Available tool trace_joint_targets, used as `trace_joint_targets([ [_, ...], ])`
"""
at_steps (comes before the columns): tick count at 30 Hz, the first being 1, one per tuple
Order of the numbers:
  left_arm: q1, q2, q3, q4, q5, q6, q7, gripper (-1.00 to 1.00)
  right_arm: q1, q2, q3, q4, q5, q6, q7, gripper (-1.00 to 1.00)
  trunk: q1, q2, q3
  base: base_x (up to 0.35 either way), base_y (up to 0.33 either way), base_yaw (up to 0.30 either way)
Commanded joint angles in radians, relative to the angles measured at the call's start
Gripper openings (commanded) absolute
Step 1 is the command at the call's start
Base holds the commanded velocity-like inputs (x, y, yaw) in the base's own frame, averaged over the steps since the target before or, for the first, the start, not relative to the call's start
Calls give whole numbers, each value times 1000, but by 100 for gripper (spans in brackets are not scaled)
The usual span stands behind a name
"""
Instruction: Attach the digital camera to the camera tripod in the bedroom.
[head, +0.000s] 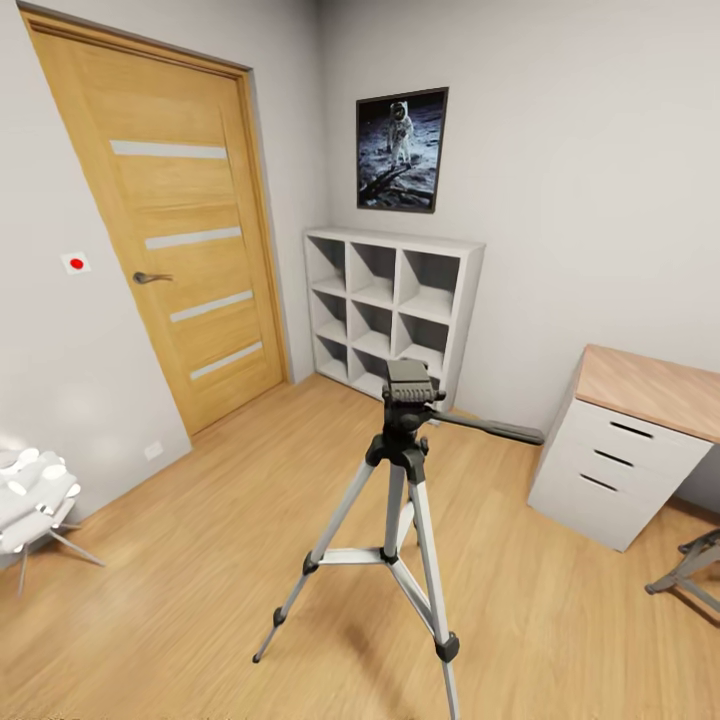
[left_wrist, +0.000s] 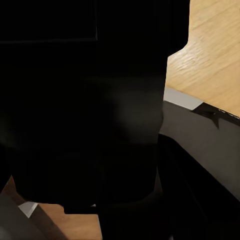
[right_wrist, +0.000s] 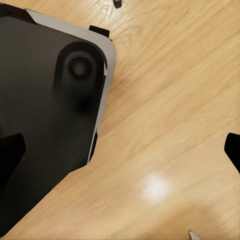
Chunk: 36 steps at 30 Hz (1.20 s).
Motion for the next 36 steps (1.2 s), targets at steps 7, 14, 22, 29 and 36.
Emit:
trace_joint_targets([
  [7,0,1,-9,-1,5,1,4,-100,-1,-3,-9,2,8,-7,1,100,0,-2,-14,0,0,0],
  [14,0,1,-10,-1,5,1,4,-100,-1,-2,-9,2,8,-8,1,100,0,-2,-25,0,0,0],
  [22,0,0,-10,-1,5,1,4,-100,-1,0,-8,2,9,-8,1,100,0,-2,-38,0,0,0],
  [29,0,0,-9,-1,5,1,4,-100,-1,-3,-9,2,10,-11,5,100,0,-2,-50,0,0,0],
  [36,0,1,-9,-1,5,1,4,-100,-1,-1,-8,2,10,-11,6,100,0,-2,-61,0,0,0],
])
